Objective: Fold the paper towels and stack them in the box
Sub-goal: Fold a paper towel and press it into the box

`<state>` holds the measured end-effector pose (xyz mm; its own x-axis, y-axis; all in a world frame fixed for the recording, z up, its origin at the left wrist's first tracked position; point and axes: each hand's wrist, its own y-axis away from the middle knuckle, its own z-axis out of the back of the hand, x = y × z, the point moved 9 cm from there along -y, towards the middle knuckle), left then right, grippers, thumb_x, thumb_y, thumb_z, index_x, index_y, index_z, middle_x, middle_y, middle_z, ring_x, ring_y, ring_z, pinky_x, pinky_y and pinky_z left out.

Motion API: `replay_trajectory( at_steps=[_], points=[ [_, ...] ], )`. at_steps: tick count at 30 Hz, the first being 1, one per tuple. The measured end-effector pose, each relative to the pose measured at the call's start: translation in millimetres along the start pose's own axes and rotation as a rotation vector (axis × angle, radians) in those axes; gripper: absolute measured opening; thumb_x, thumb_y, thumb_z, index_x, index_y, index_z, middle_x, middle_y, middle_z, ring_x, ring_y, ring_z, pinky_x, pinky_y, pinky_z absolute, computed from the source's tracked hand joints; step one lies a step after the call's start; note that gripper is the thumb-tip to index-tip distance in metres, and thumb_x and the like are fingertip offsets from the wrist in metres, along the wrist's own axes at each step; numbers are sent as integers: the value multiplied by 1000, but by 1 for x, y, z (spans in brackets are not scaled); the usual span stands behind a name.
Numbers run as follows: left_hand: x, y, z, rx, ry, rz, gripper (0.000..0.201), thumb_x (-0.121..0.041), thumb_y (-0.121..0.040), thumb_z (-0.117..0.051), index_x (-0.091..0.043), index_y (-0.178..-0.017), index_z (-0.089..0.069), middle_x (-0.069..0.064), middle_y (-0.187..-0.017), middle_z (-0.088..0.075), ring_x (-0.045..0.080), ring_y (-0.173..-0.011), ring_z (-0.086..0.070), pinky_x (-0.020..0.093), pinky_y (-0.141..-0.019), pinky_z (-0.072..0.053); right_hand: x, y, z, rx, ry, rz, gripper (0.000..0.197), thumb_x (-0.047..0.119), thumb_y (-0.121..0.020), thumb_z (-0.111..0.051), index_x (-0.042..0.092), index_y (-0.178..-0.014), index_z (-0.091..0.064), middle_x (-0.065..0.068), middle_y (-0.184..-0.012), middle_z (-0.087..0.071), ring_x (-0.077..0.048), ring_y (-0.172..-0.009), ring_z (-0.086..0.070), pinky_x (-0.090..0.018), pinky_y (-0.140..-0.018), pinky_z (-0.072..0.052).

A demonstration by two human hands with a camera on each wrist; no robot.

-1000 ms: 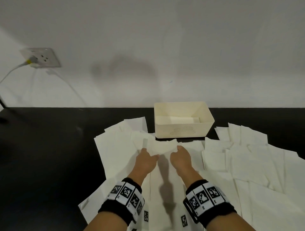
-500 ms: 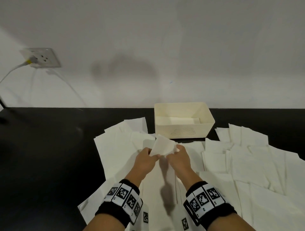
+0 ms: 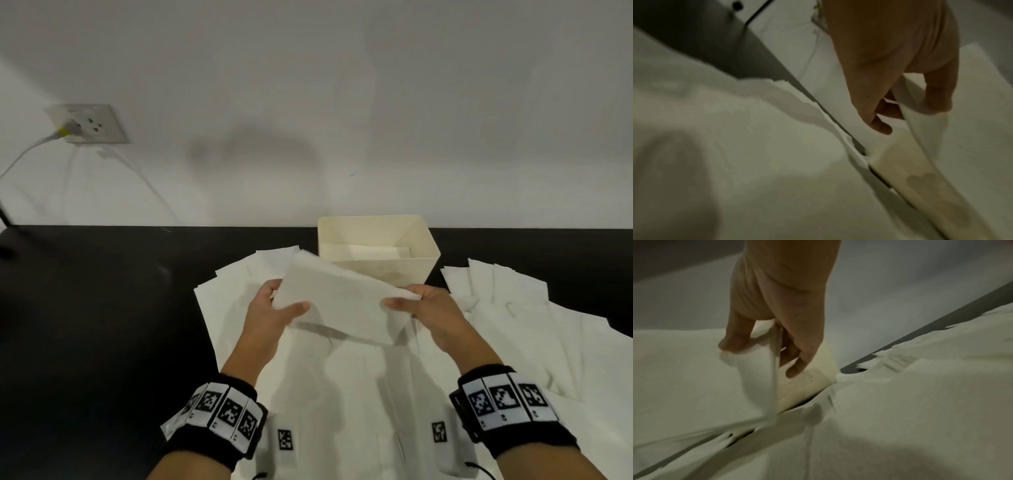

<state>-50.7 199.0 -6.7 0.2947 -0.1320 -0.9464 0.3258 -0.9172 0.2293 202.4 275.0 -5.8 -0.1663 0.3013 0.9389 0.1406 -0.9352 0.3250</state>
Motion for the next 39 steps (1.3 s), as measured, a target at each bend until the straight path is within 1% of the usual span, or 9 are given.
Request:
replay_trajectory(
  at_steps=[4, 7, 14, 18, 24, 31, 35, 37, 39],
  points=[
    [11, 3, 3, 85, -362, -3, 38, 0, -73, -76, -24, -96, -57, -7, -95, -65, 14, -90, -62, 18, -70, -51, -4, 1, 4, -16, -142, 60, 19, -3, -70, -75, 12, -80, -69, -1, -94, -70, -18, -91, -63, -28, -82, -49],
    [16, 6, -2, 71, -356, -18, 32, 2, -72, -76, -23, -85, -61, -5, -88, -62, 11, -75, -58, 15, -56, -47, -17, 7, -6, 26, -94, 65, 23, -2, -72, -74, 17, -85, -70, 1, -92, -69, -16, -86, -62, -23, -71, -47],
    [18, 8, -14, 57, -256, -29, 38, 2, -67, -79, -21, -91, -60, 1, -96, -61, 15, -87, -59, 19, -62, -53, -30, 5, -12, 9, -92, 36, 33, -8, -65, -78, 18, -85, -70, -5, -87, -71, -24, -86, -65, -29, -76, -51],
    [18, 4, -11, 57, -245, -44, 35, 3, -68, -79, -19, -88, -61, -2, -93, -61, 13, -85, -59, 16, -64, -52, -38, 0, -11, 26, -51, 1, 36, -5, -64, -80, 15, -92, -70, -8, -94, -70, -28, -94, -63, -29, -74, -49],
    [21, 1, -11, 51, -257, -30, 28, 3, -68, -79, -17, -78, -62, -2, -84, -62, 13, -77, -57, 17, -62, -48, -40, -1, -12, 15, -43, -18, 37, 0, -65, -80, 6, -100, -69, -11, -96, -71, -29, -97, -65, -38, -89, -50],
    [31, -7, -1, 51, -414, 8, 27, -1, -70, -78, -21, -81, -63, -1, -89, -64, 19, -86, -59, 23, -70, -50, -49, -3, -8, 36, 65, -73, 32, 6, -69, -80, 13, -98, -68, -7, -99, -71, -25, -96, -65, -28, -73, -48],
    [26, -10, 5, 38, -487, 38, 18, -15, -73, -79, -20, -83, -65, 2, -89, -68, 23, -88, -63, 27, -72, -50, -26, 0, -3, 60, 96, -16, 16, 9, -79, -72, 23, -86, -67, -3, -97, -71, -20, -92, -65, -30, -78, -51],
    [5, -11, -4, 46, -489, 7, 19, -19, -77, -76, -22, -90, -62, -4, -90, -67, 14, -84, -62, 20, -69, -49, 0, -1, 4, 40, 74, 50, 19, 7, -81, -70, 25, -87, -67, 1, -97, -70, -15, -91, -65, -29, -84, -51],
    [-25, -19, -18, 41, -497, -55, 19, -21, -80, -73, -22, -96, -62, -4, -93, -68, 9, -82, -63, 19, -67, -50, 32, -5, 18, -43, 40, 125, 20, 4, -82, -68, 23, -88, -67, 0, -96, -70, -11, -84, -65, -24, -77, -51]
  ],
)
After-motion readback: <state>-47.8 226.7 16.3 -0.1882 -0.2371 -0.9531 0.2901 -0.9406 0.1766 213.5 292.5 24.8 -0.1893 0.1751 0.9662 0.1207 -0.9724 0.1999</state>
